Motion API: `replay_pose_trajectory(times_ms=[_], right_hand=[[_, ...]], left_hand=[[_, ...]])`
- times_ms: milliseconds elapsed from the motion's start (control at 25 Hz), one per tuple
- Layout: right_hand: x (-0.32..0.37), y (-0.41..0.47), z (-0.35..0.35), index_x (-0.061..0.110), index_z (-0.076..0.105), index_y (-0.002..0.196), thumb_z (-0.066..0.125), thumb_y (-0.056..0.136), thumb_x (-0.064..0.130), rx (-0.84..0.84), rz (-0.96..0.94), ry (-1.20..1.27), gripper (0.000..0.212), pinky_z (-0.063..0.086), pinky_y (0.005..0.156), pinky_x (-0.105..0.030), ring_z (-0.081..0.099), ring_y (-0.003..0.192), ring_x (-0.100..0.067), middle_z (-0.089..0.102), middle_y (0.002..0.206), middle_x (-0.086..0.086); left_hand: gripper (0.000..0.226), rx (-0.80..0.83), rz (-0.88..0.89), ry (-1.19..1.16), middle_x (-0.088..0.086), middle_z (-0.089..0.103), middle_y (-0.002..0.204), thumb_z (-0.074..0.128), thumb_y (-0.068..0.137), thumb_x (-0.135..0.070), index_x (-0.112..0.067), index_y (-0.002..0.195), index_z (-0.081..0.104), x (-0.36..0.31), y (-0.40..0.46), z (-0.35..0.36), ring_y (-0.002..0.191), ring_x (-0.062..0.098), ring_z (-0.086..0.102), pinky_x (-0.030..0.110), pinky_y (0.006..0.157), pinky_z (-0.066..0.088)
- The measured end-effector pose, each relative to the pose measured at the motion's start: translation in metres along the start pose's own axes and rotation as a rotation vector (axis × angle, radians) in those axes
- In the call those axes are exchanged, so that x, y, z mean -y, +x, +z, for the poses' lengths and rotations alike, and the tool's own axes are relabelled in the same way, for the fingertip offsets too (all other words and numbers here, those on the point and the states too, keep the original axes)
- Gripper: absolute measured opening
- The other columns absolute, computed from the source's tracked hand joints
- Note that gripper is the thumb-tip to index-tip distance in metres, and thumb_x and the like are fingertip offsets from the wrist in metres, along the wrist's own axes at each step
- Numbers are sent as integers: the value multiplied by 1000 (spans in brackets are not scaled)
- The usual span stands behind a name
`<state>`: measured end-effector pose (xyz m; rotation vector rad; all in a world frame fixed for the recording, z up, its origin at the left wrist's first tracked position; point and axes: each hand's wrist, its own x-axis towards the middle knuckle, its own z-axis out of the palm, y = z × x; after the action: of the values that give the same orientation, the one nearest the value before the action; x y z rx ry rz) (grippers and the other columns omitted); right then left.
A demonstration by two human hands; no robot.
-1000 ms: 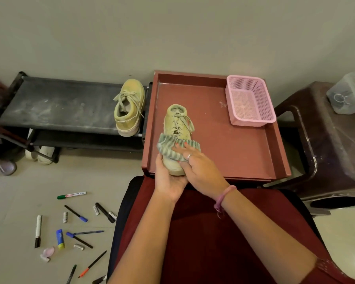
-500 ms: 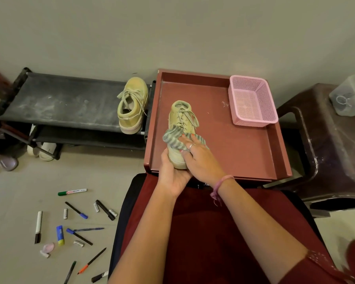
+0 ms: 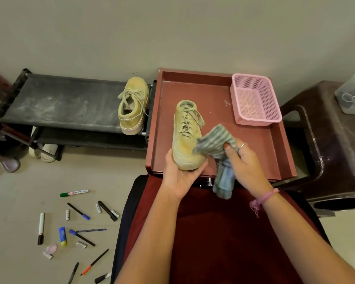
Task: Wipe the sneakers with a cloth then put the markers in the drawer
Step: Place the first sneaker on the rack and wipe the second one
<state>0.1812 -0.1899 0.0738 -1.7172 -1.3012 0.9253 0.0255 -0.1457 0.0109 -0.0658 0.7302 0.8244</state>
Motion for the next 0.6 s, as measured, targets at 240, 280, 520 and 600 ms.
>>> replay_pose_trajectory(times_ms=[240, 280, 520, 600], right_hand=[[16, 41, 20, 10, 63, 110, 55, 91, 8, -381, -250, -398, 20, 40, 79, -20, 57, 92, -16, 63, 105, 0], [13, 47, 32, 9, 64, 109, 58, 88, 6, -307, -386, -613, 23, 37, 79, -20, 54, 94, -20, 62, 109, -1], [4, 58, 68, 16, 62, 120, 53, 84, 2, 186, -367, -905, 39, 51, 81, -38, 49, 102, -23, 67, 106, 0], [1, 61, 58, 18, 54, 128, 44, 90, 6, 326, -275, -909, 41, 48, 89, -35, 45, 108, -22, 61, 109, -4]], left_hand=[[53, 0, -17, 9, 21, 62, 126, 41, 98, -48, -8, 129, 58, 2, 7, 1, 114, 38, 61, 45, 85, 57], [51, 3, -9, 21, 19, 63, 126, 39, 99, -46, -10, 129, 58, 2, 7, 3, 111, 34, 63, 44, 82, 58], [49, -1, 0, 18, 17, 62, 128, 33, 100, -42, -13, 133, 57, -1, 12, 0, 117, 30, 60, 43, 89, 54], [50, -6, -6, 56, 16, 63, 128, 33, 100, -42, -13, 133, 56, 2, 13, -1, 117, 30, 59, 44, 88, 55]])
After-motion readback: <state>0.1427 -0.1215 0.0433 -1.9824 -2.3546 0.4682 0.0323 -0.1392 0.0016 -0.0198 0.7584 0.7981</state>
